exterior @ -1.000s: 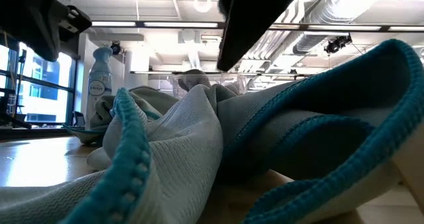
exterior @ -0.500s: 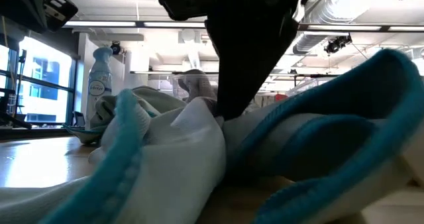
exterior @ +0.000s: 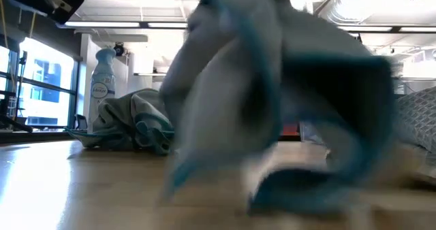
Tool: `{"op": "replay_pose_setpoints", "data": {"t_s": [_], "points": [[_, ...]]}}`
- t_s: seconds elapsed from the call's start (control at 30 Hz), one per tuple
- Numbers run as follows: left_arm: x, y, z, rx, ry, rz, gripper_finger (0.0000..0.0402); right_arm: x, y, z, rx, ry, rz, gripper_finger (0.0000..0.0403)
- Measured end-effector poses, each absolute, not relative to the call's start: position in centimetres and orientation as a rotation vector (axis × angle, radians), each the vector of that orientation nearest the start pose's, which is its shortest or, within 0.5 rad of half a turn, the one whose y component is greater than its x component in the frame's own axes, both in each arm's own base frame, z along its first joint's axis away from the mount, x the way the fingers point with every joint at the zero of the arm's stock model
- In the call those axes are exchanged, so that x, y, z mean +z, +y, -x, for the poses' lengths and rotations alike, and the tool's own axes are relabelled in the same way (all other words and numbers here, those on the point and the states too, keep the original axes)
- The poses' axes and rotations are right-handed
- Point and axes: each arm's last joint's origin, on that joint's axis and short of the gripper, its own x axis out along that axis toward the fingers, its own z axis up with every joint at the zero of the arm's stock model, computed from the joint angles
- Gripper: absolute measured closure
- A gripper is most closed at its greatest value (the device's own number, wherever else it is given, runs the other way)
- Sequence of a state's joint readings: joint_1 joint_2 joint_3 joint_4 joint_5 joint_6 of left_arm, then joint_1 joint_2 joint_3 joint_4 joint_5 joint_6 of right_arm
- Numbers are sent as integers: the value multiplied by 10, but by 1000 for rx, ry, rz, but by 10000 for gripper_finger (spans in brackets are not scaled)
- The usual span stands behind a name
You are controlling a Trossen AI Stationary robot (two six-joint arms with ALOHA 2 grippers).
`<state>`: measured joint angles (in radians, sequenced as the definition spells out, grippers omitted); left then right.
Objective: Sort microfiber towel by color & place in baskets
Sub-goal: Put the light blue microfiber cloth into the right transparent bin
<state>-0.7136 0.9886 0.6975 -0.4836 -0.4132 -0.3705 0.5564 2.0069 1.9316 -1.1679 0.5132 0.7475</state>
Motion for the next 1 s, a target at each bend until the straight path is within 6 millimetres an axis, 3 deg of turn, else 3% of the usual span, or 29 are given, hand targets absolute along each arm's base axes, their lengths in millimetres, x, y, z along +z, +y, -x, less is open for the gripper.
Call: {"op": "replay_pose_setpoints", "data": {"t_s": [0.23, 0.53, 0.63, 0.77, 1.0], "points": [[251, -114, -164, -108, 617, -16, 401, 362, 184, -299, -547, 756, 74, 400], [253, -94, -177, 37, 587, 18, 401, 417, 123, -251, -774, 562, 240, 402], [253, -86, -181, 75, 586, 24, 401, 428, 96, -237, -834, 556, 265, 402], [253, -76, -185, 129, 584, 40, 401, 434, 56, -205, -943, 524, 223, 402], [253, -62, -191, 204, 582, 63, 401, 428, 5, -143, -1159, 380, 91, 402]]}}
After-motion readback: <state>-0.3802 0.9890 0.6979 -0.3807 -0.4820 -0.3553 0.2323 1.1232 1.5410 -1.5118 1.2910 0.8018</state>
